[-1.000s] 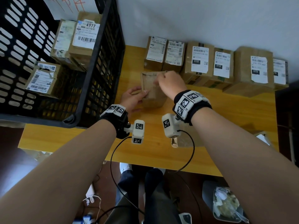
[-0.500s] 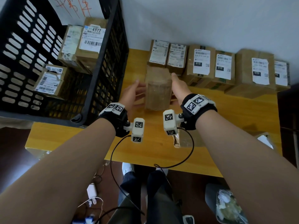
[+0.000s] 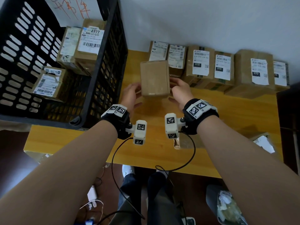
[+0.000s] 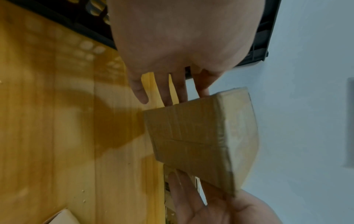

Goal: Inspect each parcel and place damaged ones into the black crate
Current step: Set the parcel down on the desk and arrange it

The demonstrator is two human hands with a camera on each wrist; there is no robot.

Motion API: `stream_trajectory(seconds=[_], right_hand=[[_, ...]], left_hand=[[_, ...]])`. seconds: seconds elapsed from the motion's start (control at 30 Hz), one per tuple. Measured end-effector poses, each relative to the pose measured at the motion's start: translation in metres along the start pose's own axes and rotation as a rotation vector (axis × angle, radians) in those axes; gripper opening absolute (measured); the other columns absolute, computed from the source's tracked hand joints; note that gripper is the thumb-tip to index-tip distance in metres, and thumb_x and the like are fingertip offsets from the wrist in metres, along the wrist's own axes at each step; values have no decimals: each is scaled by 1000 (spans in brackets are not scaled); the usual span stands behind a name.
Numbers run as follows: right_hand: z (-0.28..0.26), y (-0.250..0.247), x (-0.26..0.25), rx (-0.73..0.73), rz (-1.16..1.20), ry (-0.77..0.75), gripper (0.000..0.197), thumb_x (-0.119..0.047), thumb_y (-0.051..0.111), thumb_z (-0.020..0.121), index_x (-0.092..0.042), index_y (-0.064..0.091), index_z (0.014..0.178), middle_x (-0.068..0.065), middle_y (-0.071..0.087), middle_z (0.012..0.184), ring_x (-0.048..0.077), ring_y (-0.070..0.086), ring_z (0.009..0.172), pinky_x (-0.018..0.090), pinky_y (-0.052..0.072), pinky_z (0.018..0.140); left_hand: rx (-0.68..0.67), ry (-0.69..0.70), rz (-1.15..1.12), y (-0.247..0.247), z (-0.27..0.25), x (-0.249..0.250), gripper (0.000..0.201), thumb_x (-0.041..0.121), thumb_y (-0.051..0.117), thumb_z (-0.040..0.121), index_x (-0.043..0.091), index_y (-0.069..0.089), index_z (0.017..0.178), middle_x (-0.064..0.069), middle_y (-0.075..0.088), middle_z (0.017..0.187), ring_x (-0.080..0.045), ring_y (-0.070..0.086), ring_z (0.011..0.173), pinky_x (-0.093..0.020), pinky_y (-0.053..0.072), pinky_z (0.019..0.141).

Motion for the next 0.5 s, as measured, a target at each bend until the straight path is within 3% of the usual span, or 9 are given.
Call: stream_trajectory(seconds=[0.07,0.13,0.2,0.27,0.33,0.4,0.47,0.5], right_hand=[[1,3,3,-26,-22,17,49,3,37,98,-32,63,122,-6,70,119,19,65,110,40,55,88],[1,6,5,-57,-54,28,50,4,37,100,-27,62,131,-2,69,122,22,65,106,37,56,82],[-2,7,5,-66,-105,26,50,3,38,102,-21,63,138,3,68,125,22,65,103,31,56,74],[-4,5,2,-39,-150,-11,46,1,41,103,-17,62,141,5,65,135,23,63,112,31,57,81],[-4,2,-7,-8,-178,-99,44,-5,46,104,-18,59,144,3,61,143,21,58,124,30,53,96],[-6,0,-20,7,-259,-234,44,-13,48,105,-19,57,147,-2,56,151,13,54,129,18,44,98],[-10,3,-31,-7,-413,-327,39,-24,47,107,-20,61,143,-5,56,150,5,58,113,15,48,88],[-13,9,-34,-43,-512,-340,37,-32,44,109,-17,70,130,-1,67,136,9,62,97,26,52,82]], left_hand=[[-20,-17,-33,1,3,-1,33,50,48,105,23,66,116,5,73,116,-13,67,110,-45,52,93],[-23,-16,-13,2,7,-3,47,56,61,97,20,60,128,2,70,121,-15,66,111,-47,56,92],[17,-3,33,2,12,-5,43,40,74,94,15,56,126,1,65,114,-16,64,105,-47,60,91],[63,10,51,2,16,-8,33,22,76,93,14,55,117,1,61,106,-18,62,100,-45,62,88],[56,-2,72,4,21,-11,25,20,78,92,17,59,108,-1,64,106,-20,64,103,-45,62,87],[20,-37,109,7,21,-13,23,26,81,90,24,61,102,-4,69,114,-22,67,110,-45,61,87],[-7,-49,139,10,22,-15,25,29,83,88,28,62,102,-4,70,119,-23,68,112,-45,61,85],[-17,-44,159,12,22,-14,25,30,83,88,28,63,103,-2,71,118,-22,69,110,-45,61,85]])
Point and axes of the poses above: each hand's wrist, its own z-axis towards the middle knuckle, its own y-axis out of the palm, x = y × z, the point moved 6 cm from there along z, towards the middle knuckle
